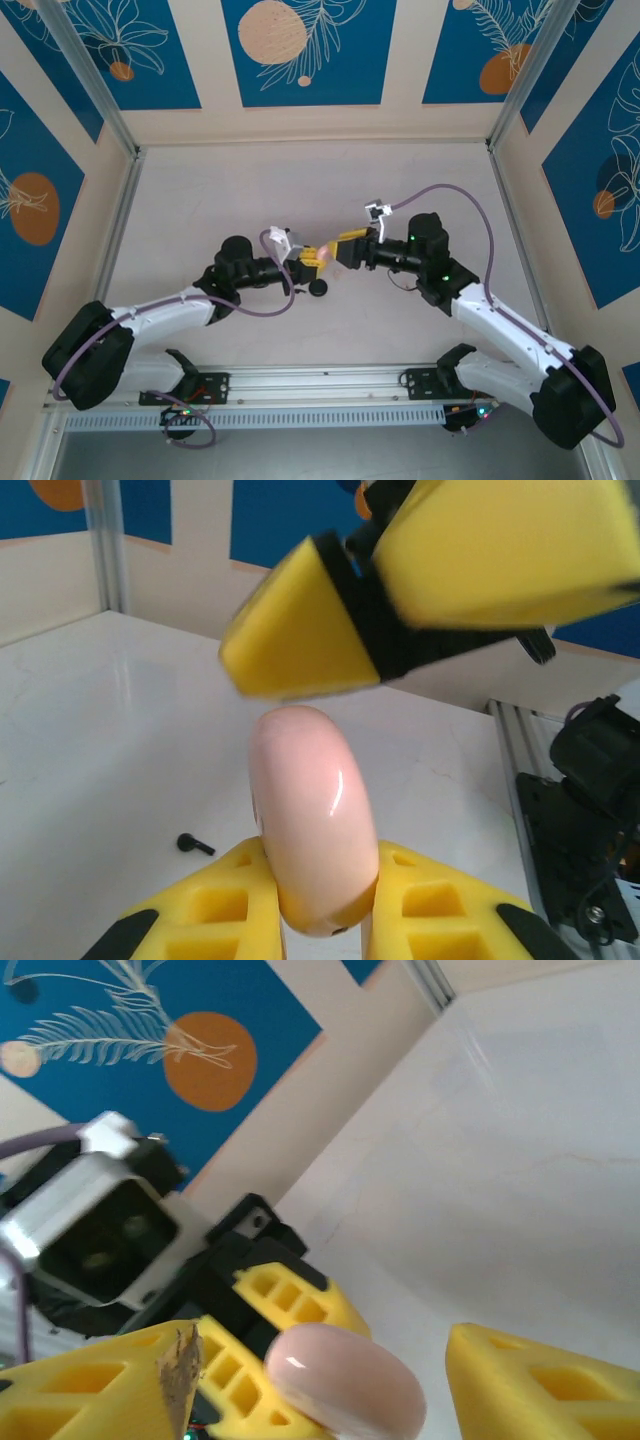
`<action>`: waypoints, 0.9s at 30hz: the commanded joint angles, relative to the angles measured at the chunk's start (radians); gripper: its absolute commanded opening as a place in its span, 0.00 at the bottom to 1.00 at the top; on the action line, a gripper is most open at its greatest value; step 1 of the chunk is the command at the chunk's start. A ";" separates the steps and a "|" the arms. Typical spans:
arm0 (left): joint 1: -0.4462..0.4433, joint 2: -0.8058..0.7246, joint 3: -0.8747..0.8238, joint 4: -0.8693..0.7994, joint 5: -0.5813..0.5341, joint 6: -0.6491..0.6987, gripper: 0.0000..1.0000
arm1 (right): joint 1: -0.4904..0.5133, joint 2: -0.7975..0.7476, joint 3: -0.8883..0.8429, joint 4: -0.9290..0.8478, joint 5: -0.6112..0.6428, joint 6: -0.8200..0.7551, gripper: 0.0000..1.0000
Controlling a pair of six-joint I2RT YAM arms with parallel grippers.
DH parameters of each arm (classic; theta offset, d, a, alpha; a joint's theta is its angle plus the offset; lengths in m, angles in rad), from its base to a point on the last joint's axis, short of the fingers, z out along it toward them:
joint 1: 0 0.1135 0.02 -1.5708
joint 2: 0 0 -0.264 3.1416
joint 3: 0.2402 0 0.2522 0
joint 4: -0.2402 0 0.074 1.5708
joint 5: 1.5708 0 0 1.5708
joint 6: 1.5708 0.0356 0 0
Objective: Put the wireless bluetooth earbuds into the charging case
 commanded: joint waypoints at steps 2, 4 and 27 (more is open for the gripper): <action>0.005 0.024 0.048 0.010 0.129 -0.012 0.10 | -0.113 -0.067 0.017 -0.157 -0.224 -0.307 0.62; 0.007 0.033 0.056 0.017 0.158 -0.012 0.10 | -0.168 -0.077 0.044 -0.247 -0.321 -0.449 0.62; 0.007 0.067 0.088 0.078 0.263 0.000 0.06 | -0.190 0.193 0.296 -0.724 -0.609 -1.237 0.52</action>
